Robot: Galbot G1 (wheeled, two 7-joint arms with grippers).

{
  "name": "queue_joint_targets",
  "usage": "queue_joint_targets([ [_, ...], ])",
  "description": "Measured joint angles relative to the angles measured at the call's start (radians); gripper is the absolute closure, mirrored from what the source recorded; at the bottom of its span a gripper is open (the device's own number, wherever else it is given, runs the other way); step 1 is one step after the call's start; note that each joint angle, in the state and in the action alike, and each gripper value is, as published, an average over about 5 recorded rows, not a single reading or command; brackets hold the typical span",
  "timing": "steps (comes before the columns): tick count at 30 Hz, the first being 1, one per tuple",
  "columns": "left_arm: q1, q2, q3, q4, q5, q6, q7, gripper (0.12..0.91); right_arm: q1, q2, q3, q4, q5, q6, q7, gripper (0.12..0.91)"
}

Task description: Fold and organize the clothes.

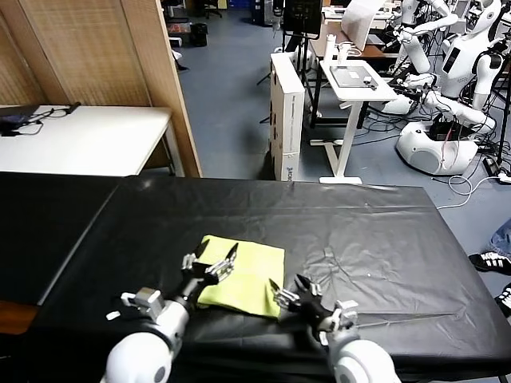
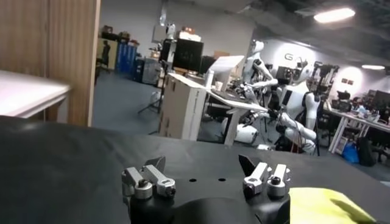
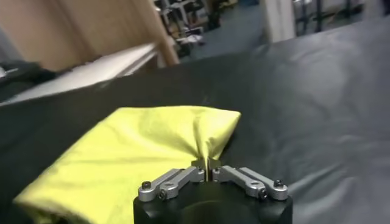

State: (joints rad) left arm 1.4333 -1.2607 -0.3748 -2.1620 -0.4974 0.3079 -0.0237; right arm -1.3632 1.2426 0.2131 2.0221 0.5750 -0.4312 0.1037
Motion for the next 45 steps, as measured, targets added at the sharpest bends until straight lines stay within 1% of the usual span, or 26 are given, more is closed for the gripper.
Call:
queue_joint_targets([
  [1, 0.005, 0.002, -0.006, -0.003, 0.002, 0.0, 0.0, 0.123, 0.009, 0.007, -0.009, -0.01, 0.001, -0.002, 0.0, 0.173],
  [2, 0.009, 0.004, -0.013, -0.005, 0.003, -0.001, 0.0, 0.123, 0.016, 0.011, -0.015, -0.019, 0.002, -0.003, 0.0, 0.211],
  [5, 0.019, 0.008, -0.029, -0.01, 0.008, -0.003, 0.001, 0.123, 0.027, 0.017, -0.026, -0.034, 0.005, -0.005, 0.0, 0.372],
  [6, 0.022, 0.01, -0.034, -0.012, 0.012, -0.004, 0.003, 0.123, 0.029, 0.018, -0.027, -0.036, 0.006, -0.005, 0.0, 0.445],
  [8, 0.026, 0.011, -0.039, -0.015, 0.023, -0.007, 0.008, 0.123, 0.029, 0.019, -0.028, -0.037, 0.007, -0.005, 0.001, 0.559],
  [9, 0.028, 0.011, -0.04, -0.016, 0.027, -0.008, 0.011, 0.123, 0.028, 0.019, -0.027, -0.038, 0.007, -0.005, 0.001, 0.634],
  [12, 0.03, 0.009, -0.042, -0.017, 0.034, -0.009, 0.014, 0.123, 0.022, 0.018, -0.021, -0.037, 0.008, -0.004, 0.002, 0.803],
  [13, 0.03, 0.008, -0.043, -0.017, 0.035, -0.009, 0.014, 0.123, 0.02, 0.018, -0.017, -0.036, 0.008, -0.004, 0.004, 0.839],
  [15, 0.03, 0.008, -0.046, -0.015, 0.035, -0.01, 0.014, 0.123, 0.016, 0.015, -0.007, -0.03, 0.006, -0.008, 0.012, 0.868],
  [17, 0.032, 0.008, -0.051, -0.012, 0.035, -0.011, 0.014, 0.123, 0.018, 0.01, 0.01, -0.022, 0.0, -0.023, 0.028, 0.865],
  [20, 0.036, 0.008, -0.056, -0.007, 0.036, -0.013, 0.015, 0.123, 0.031, -0.003, 0.054, -0.01, -0.03, -0.068, 0.063, 0.871],
  [22, 0.038, 0.006, -0.057, -0.004, 0.038, -0.014, 0.015, 0.123, 0.039, -0.018, 0.096, -0.007, -0.058, -0.107, 0.086, 0.871],
  [25, 0.039, -0.001, -0.054, -0.001, 0.042, -0.016, 0.017, 0.123, 0.042, -0.054, 0.162, -0.007, -0.101, -0.156, 0.105, 0.871],
  [28, 0.04, -0.012, -0.05, 0.001, 0.046, -0.016, 0.018, 0.123, 0.033, -0.087, 0.217, -0.007, -0.126, -0.178, 0.103, 0.871],
  [34, 0.041, -0.024, -0.045, 0.01, 0.056, -0.026, 0.02, 0.123, 0.014, -0.123, 0.283, 0.002, -0.129, -0.184, 0.069, 0.868],
  [36, 0.041, -0.025, -0.045, 0.015, 0.056, -0.031, 0.019, 0.123, 0.008, -0.134, 0.298, 0.003, -0.131, -0.178, 0.046, 0.827],
  [37, 0.041, -0.026, -0.045, 0.018, 0.056, -0.034, 0.017, 0.123, 0.005, -0.139, 0.305, 0.005, -0.132, -0.175, 0.032, 0.787],
  [40, 0.041, -0.025, -0.045, 0.023, 0.046, -0.043, 0.011, 0.123, -0.004, -0.156, 0.322, 0.012, -0.134, -0.169, 0.0, 0.617],
  [41, 0.041, -0.023, -0.045, 0.023, 0.042, -0.046, 0.005, 0.123, -0.008, -0.162, 0.327, 0.016, -0.135, -0.168, -0.006, 0.541],
  [43, 0.04, -0.016, -0.045, 0.021, 0.034, -0.052, -0.014, 0.123, -0.016, -0.172, 0.337, 0.025, -0.137, -0.163, -0.014, 0.428],
  [44, 0.041, -0.012, -0.045, 0.019, 0.031, -0.057, -0.028, 0.123, -0.022, -0.178, 0.342, 0.031, -0.138, -0.157, -0.016, 0.352],
  [45, 0.043, -0.007, -0.046, 0.015, 0.029, -0.064, -0.043, 0.123, -0.028, -0.184, 0.347, 0.037, -0.139, -0.147, -0.017, 0.295],
])
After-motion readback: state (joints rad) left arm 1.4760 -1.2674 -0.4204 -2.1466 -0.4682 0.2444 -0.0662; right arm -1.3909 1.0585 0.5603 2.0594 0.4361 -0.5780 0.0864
